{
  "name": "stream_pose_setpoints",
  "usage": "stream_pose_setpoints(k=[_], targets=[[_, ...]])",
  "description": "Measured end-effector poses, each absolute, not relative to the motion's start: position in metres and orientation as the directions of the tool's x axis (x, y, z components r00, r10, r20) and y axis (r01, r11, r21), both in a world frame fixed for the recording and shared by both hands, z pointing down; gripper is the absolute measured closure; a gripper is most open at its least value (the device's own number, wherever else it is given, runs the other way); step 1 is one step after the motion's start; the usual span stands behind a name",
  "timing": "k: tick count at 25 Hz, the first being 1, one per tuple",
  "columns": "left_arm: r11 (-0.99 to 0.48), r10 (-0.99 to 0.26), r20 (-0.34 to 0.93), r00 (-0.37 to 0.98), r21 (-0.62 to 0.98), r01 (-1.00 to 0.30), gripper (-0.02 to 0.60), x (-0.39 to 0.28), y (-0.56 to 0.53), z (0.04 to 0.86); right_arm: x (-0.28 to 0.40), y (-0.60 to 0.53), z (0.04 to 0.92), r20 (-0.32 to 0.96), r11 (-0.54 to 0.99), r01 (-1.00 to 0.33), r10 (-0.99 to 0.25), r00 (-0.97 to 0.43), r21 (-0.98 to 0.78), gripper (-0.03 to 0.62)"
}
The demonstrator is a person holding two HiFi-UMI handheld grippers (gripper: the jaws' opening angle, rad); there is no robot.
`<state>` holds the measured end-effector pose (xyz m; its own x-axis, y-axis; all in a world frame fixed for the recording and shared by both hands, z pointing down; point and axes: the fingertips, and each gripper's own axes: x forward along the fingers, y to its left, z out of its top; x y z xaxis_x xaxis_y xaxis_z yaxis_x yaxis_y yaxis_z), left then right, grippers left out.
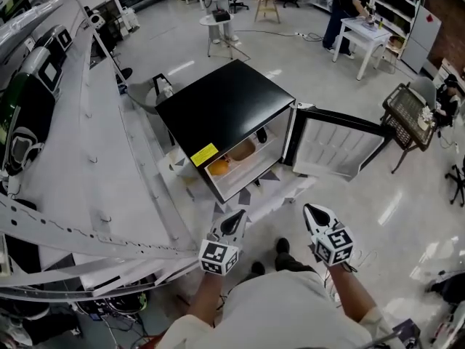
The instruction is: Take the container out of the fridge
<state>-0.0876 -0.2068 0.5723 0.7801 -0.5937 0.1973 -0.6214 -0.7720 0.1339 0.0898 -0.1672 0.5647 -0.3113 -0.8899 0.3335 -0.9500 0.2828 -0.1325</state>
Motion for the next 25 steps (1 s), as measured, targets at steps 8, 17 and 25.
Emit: stream_pose_setpoints(k=[8, 17, 25], targets=[[-0.731, -0.675, 0.231, 0.701, -0.073, -0.679, 0.577, -0.055, -0.256, 0.57, 0.116, -0.207, 0.564, 0.332, 0.341, -0.931, -0.87, -0.365, -0.129, 0.588], [-0.673, -0.739, 0.334, 0.585, -0.405, -0.618, 0.568, -0.013, -0.307, 0.6, 0.137, -0.248, 0.571, 0.326, 0.395, -0.904, -0.843, -0.428, -0.164, 0.588], [-0.59, -0.804, 0.382, 0.455, -0.602, -0.538, 0.503, 0.008, -0.347, 0.638, 0.15, -0.272, 0.579, 0.328, 0.437, -0.88, -0.816, -0.475, -0.187, 0.588]])
